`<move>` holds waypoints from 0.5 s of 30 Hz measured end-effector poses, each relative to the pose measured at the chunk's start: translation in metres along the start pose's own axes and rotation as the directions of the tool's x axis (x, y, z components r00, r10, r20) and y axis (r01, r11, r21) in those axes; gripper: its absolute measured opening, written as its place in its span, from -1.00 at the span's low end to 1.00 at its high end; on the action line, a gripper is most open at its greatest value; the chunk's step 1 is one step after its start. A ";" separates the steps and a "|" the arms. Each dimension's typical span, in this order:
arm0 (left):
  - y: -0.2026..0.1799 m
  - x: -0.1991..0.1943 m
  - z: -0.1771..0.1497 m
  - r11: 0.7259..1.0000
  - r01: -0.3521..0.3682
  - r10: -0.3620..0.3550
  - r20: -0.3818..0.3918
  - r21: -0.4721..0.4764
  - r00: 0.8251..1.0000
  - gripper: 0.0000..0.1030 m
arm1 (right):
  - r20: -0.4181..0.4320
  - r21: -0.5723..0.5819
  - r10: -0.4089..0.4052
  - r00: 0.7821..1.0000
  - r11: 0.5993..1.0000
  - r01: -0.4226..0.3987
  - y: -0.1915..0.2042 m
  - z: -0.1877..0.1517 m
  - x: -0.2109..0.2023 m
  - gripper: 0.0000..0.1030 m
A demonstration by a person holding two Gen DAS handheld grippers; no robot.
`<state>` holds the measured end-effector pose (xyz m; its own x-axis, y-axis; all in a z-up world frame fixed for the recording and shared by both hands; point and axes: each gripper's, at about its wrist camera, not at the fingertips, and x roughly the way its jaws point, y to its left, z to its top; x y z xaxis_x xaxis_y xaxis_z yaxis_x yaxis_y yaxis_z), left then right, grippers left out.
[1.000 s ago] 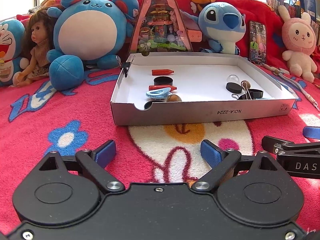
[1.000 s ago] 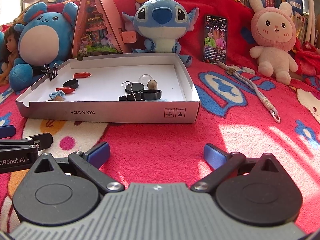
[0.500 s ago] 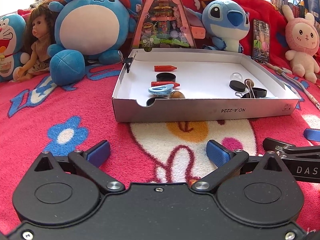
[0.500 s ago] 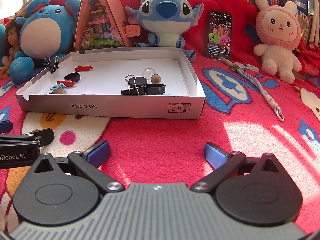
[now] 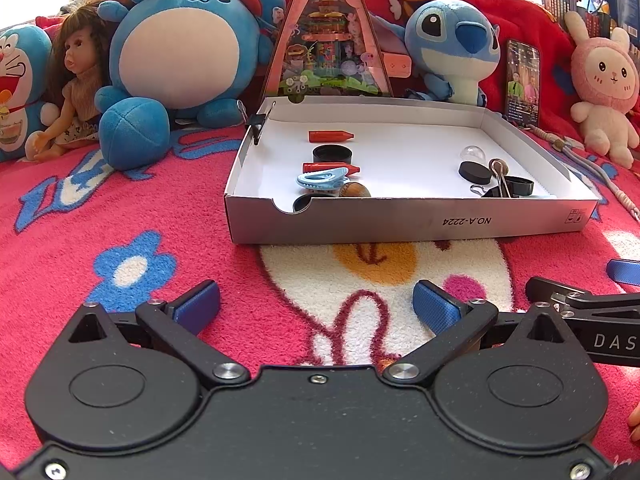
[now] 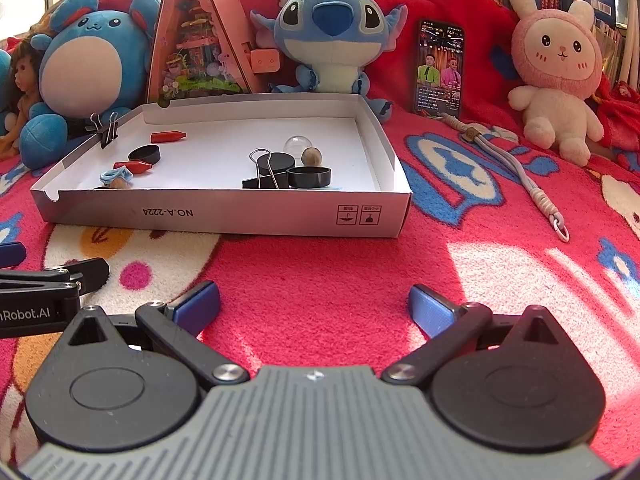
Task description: Organize rigid objects
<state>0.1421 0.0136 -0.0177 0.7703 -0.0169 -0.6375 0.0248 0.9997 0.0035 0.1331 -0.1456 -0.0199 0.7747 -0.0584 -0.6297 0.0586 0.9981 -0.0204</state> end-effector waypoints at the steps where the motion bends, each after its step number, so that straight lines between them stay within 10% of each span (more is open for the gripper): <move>1: 0.000 0.000 0.000 1.000 0.000 0.000 0.000 0.000 1.000 1.00 | 0.000 0.001 0.001 1.000 1.000 -0.001 0.001 0.000 0.000 1.00; 15: 0.001 0.000 0.000 1.000 0.000 0.000 0.000 0.000 1.000 1.00 | 0.000 -0.001 -0.001 1.000 1.000 0.001 0.000 0.000 0.000 1.00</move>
